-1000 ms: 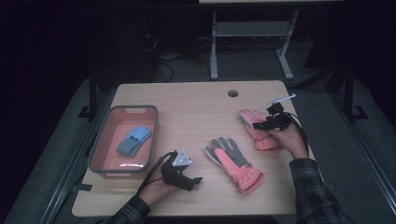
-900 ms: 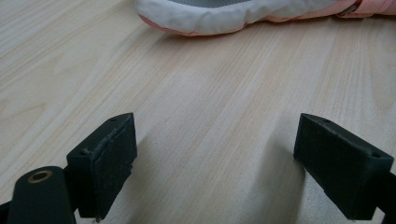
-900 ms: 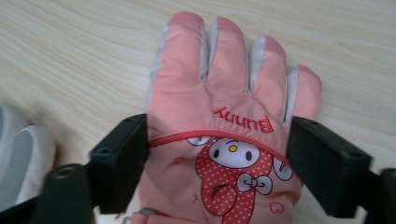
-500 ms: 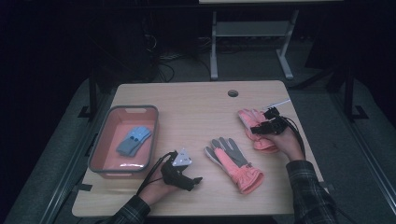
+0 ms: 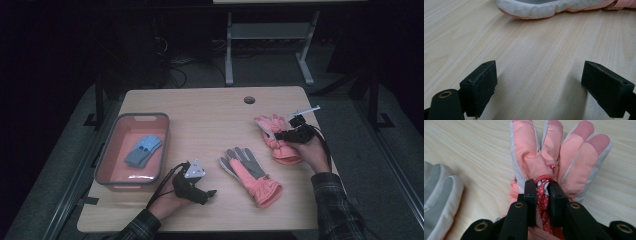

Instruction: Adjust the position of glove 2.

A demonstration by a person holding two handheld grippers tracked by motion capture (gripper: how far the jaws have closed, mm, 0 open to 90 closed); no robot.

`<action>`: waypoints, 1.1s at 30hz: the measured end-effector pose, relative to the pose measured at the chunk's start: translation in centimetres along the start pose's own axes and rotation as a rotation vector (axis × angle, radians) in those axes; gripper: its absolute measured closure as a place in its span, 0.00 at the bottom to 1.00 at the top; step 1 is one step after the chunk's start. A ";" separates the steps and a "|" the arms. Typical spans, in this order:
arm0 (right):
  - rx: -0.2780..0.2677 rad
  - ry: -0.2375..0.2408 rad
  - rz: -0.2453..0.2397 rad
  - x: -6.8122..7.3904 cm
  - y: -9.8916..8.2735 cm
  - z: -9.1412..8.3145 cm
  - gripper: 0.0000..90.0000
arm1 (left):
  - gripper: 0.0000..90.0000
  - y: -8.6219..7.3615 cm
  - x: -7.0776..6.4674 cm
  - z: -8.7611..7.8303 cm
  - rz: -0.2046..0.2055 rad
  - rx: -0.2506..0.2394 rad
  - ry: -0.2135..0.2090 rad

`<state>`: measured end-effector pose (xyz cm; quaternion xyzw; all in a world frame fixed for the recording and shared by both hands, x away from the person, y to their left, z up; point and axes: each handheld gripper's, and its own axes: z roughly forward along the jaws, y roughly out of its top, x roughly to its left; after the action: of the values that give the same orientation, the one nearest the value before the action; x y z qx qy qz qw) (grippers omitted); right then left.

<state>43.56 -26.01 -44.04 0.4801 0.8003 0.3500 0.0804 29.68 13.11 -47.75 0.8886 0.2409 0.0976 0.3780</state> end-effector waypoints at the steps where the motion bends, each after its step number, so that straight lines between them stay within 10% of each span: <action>1: -0.001 0.004 0.001 0.0 0.0 -0.2 0.88 | 0.14 0.0 0.0 0.0 0.000 0.000 0.000; 33: -0.058 0.137 -0.067 4.0 -0.2 -6.6 0.87 | 0.14 0.0 0.0 0.0 0.002 0.001 0.000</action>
<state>38.27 -25.88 -38.45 0.4251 0.8091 0.4024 0.0509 29.70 13.11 -47.74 0.8890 0.2401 0.0980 0.3775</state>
